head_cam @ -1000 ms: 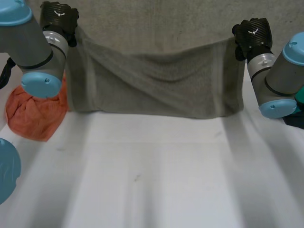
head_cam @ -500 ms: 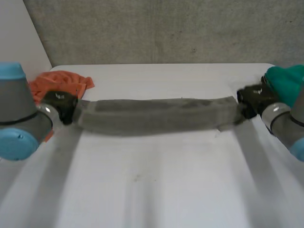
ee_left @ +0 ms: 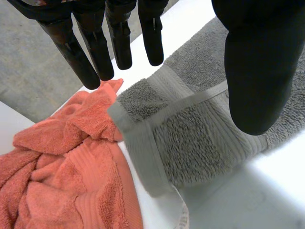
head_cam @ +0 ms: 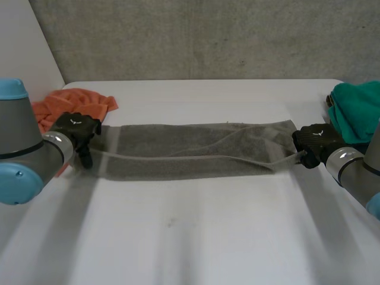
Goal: Fold the laundry.
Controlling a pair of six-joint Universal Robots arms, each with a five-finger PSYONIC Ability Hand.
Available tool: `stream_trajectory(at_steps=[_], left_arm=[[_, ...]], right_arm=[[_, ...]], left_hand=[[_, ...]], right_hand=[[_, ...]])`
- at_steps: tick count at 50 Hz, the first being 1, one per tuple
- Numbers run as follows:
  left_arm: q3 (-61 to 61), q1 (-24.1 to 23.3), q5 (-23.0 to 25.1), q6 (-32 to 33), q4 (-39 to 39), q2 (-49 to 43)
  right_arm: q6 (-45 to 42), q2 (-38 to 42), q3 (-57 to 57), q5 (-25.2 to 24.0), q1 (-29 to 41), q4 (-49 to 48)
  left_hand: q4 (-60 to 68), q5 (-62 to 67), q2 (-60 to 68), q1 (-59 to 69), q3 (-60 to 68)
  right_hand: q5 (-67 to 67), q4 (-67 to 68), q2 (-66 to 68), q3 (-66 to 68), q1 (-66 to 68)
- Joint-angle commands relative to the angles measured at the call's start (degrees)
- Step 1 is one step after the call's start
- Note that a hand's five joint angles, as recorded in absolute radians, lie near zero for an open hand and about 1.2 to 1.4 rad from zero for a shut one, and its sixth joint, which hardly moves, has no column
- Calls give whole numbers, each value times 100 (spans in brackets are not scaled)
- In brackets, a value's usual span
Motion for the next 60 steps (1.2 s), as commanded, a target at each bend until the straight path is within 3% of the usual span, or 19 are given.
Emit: stream_trajectory(at_steps=[1, 14, 16, 18, 24, 28, 29, 33, 36, 39, 47, 54, 58, 60], left_arm=[[460, -129, -62, 24, -106, -428], [1322, -393, -862, 33, -1222, -1052], [1322, -384, -879, 59, -1371, -1061], [1314, -340, -888, 121, -1460, -1035], [814, -129, -757, 252, -1617, -482], [-161, -50, -116, 787, -1978, 405], [-589, 11, 207, 1189, -2170, 764], [-1522, 353, 745, 2384, -2723, 1328], [-1919, 687, 808, 3167, -2979, 1444], [-1877, 733, 773, 3451, -2954, 1418], [-648, 276, 466, 2661, -2295, 707], [1750, -207, 202, 2091, -2031, -225], [3411, -410, 132, 1274, -1672, -410], [4220, -454, 53, 580, -1137, -402]], right_arm=[[-101, -5, 35, 4, 28, -4], [-268, -13, 70, 4, -25, -13], [-303, -13, 79, 4, -34, -13], [-365, -31, 88, 4, -60, -4], [-689, -303, 105, -22, -104, 329], [-1496, -794, 298, -215, -297, 1522], [-2038, -996, 394, -346, -463, 2134], [-3541, -1270, 640, -523, -893, 3559], [-4230, -1297, 703, -532, -992, 4038], [-4101, -1218, 686, -514, -895, 3978], [-3390, -612, 10, -242, -526, 3714], [-2028, -58, -1756, 13, -96, 3003], [-1009, 66, -2977, 118, 80, 2116], [-300, 31, -3530, 214, 124, 1311]], left_hand=[[75, 130, 44, -39, 11], [578, 633, 546, 463, 514], [1616, 1671, 1585, 1502, 1552], [5459, 5514, 5427, 5344, 5395], [5708, 5764, 5677, 5594, 5644], [5708, 5764, 5677, 5594, 5644], [5708, 5764, 5677, 5594, 5644], [5708, 5764, 5677, 5594, 5644], [5708, 5764, 5677, 5594, 5644], [5708, 5764, 5677, 5594, 5644], [5708, 5764, 5677, 5594, 5644], [5708, 5764, 5677, 5594, 5644], [5708, 5764, 5677, 5594, 5644], [5708, 5764, 5677, 5594, 5644]], right_hand=[[1276, 1175, 1243, 1189, 1487], [1276, 1175, 1243, 1189, 1487], [1276, 1175, 1243, 1189, 1487], [1276, 1175, 1243, 1189, 1487], [1276, 1175, 1243, 1189, 1487], [1276, 1175, 1243, 1189, 1487], [1276, 1175, 1243, 1189, 1487], [1276, 1175, 1243, 1189, 1487], [1276, 1175, 1243, 1189, 1487], [1276, 1175, 1243, 1189, 1487], [1276, 1175, 1243, 1189, 1487], [1276, 1175, 1243, 1189, 1487], [1276, 1175, 1243, 1189, 1487], [1276, 1175, 1243, 1189, 1487]])
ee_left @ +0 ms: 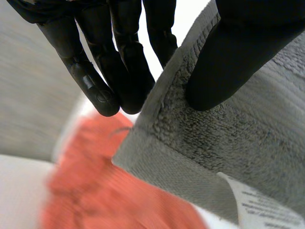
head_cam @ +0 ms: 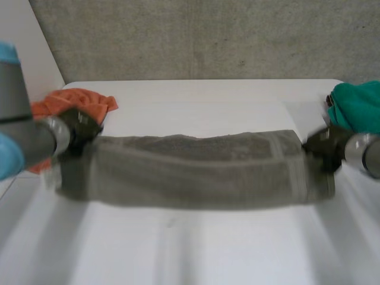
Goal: Fold the laundry.
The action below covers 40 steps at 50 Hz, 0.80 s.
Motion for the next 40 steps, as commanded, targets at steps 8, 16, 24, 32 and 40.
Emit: stream_trajectory(at_steps=[8, 16, 24, 32, 40], left_arm=[[2923, -207, -775, -3304, 3435, 149], [2246, -84, -775, -3384, 3859, 141], [1298, -40, -609, -3533, 3876, -53], [-126, -58, -134, -3376, 3850, -448], [-1742, -5, 279, -2007, 3649, -335]], right_arm=[[3907, -331, -1673, 718, 243, -5061], [3935, -419, -1303, 807, 278, -5627], [3812, -77, -1224, 649, 366, -4775], [3259, 512, -644, 376, 392, -3817], [2275, 724, 226, 323, 138, -2894]], left_hand=[[1158, 1349, 1152, 1274, 1205], [1158, 1349, 1152, 1274, 1205], [1158, 1349, 1152, 1274, 1205], [1158, 1349, 1152, 1274, 1205], [1158, 1349, 1152, 1274, 1205]], right_hand=[[1276, 1175, 1243, 1181, 1487], [1276, 1175, 1243, 1181, 1487], [1276, 1175, 1243, 1181, 1487], [1276, 1175, 1243, 1181, 1487], [1276, 1175, 1243, 1181, 1487]])
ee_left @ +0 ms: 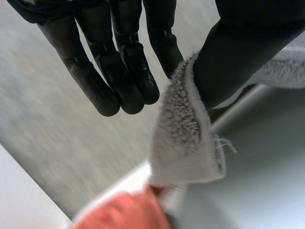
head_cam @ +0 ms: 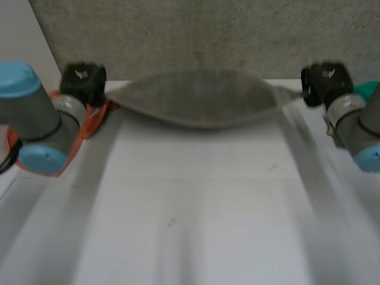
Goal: Fold the laundry.
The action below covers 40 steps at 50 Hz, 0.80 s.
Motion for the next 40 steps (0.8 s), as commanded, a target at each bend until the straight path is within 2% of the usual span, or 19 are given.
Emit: stream_trajectory(at_steps=[1, 3, 6, 7, 11, 15, 19, 22, 28, 34, 40], left_arm=[[-1329, 89, 276, 1216, -265, 240], [-1575, 124, 241, 1497, -519, 441], [-2076, 168, 83, 2103, -1379, 907], [-2295, 203, -22, 2444, -1965, 1143], [-2831, 352, -137, 3113, -3197, 1697], [-3192, 484, 99, 3649, -3876, 2111], [-3203, 458, 310, 3958, -4211, 2297], [-2957, 405, 329, 3959, -4195, 2245], [-1763, 195, 153, 3222, -3808, 1621], [-235, -121, -242, 2396, -3693, 559], [918, -324, -637, 2193, -3693, -216]], right_arm=[[-954, 29, 787, -24, -256, 912], [-1201, -94, 946, -15, -326, 1177], [-1737, -533, 1244, -24, -537, 1862], [-2043, -778, 1402, -33, -642, 2230], [-2957, -1236, 1815, 11, -906, 3231], [-3985, -1536, 2237, -15, -1100, 4033], [-4437, -1598, 2309, -24, -1101, 4001], [-4262, -1493, 2221, 3, -1039, 3825], [-3182, -939, 1598, -33, -767, 3052], [-2205, -359, 877, -15, -503, 2058], [-1739, 335, -45, 301, -275, 1504]], left_hand=[[1138, 1349, 1136, 1274, 1186], [1138, 1349, 1136, 1274, 1186], [1138, 1349, 1136, 1274, 1186], [1138, 1349, 1136, 1274, 1186], [1138, 1349, 1136, 1274, 1186], [1138, 1349, 1136, 1274, 1186], [1138, 1349, 1136, 1274, 1186], [1138, 1349, 1136, 1274, 1186], [1138, 1349, 1136, 1274, 1186], [1138, 1349, 1136, 1274, 1186], [1138, 1349, 1136, 1274, 1186]], right_hand=[[1238, 1175, 1243, 1176, 1487], [1238, 1175, 1243, 1176, 1487], [1238, 1175, 1243, 1176, 1487], [1238, 1175, 1243, 1176, 1487], [1238, 1175, 1243, 1176, 1487], [1238, 1175, 1243, 1176, 1487], [1238, 1175, 1243, 1176, 1487], [1238, 1175, 1243, 1176, 1487], [1238, 1175, 1243, 1176, 1487], [1238, 1175, 1243, 1176, 1487], [1238, 1175, 1243, 1176, 1487]])
